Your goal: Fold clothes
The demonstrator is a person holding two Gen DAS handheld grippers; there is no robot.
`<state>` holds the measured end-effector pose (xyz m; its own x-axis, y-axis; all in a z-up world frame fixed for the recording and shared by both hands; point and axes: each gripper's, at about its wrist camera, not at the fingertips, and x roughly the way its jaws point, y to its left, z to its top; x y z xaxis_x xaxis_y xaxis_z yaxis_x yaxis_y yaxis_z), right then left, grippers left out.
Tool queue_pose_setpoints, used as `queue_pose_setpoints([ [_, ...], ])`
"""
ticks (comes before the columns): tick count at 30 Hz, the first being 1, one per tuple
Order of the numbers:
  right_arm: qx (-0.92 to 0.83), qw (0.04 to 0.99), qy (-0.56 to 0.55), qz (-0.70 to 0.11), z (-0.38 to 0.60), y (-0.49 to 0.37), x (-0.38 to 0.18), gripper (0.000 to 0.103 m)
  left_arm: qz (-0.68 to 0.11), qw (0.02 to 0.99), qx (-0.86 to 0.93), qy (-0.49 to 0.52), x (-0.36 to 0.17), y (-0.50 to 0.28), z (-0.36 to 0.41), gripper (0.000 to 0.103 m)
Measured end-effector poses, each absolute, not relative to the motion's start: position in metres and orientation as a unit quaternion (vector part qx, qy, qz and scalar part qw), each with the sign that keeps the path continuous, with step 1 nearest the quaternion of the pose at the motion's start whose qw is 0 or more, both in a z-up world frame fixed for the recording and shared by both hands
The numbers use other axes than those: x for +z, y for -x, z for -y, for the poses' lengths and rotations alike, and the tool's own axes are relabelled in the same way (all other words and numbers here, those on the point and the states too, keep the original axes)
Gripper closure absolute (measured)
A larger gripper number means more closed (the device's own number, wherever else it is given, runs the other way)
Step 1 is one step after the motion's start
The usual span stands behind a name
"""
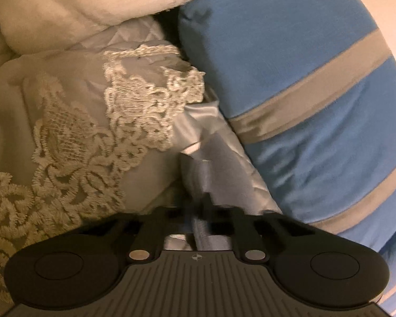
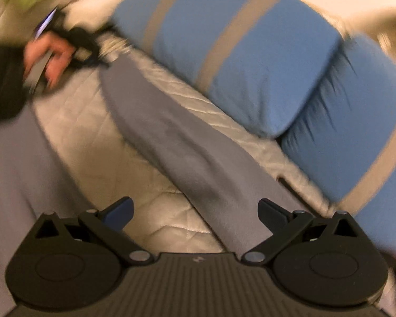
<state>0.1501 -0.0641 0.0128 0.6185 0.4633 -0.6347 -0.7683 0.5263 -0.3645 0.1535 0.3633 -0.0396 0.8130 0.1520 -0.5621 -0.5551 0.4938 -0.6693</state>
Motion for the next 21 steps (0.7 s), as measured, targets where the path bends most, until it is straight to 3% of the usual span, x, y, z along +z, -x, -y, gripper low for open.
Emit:
queue_pose_setpoints([
  [4, 0.361, 0.827, 0.385, -0.194, 0.054, -0.142, -0.005, 0.006, -0.209, 0.849, 0.197, 0.443, -0.036, -0.153, -0.362, 0.100],
  [13, 0.357, 0.819, 0.400, -0.206, 0.049, -0.150, -0.014, 0.026, -0.166, 0.860, 0.186, 0.445, -0.013, -0.148, -0.362, 0.100],
  [17, 0.375, 0.831, 0.342, -0.229, 0.056, -0.161, 0.000, 0.029, -0.150, 0.864, 0.178, 0.447, -0.001, -0.146, -0.360, 0.100],
  [21, 0.376, 0.859, 0.184, -0.295, 0.085, -0.208, 0.023, 0.030, -0.152, 0.868, 0.182, 0.437, 0.003, -0.147, -0.357, 0.100],
])
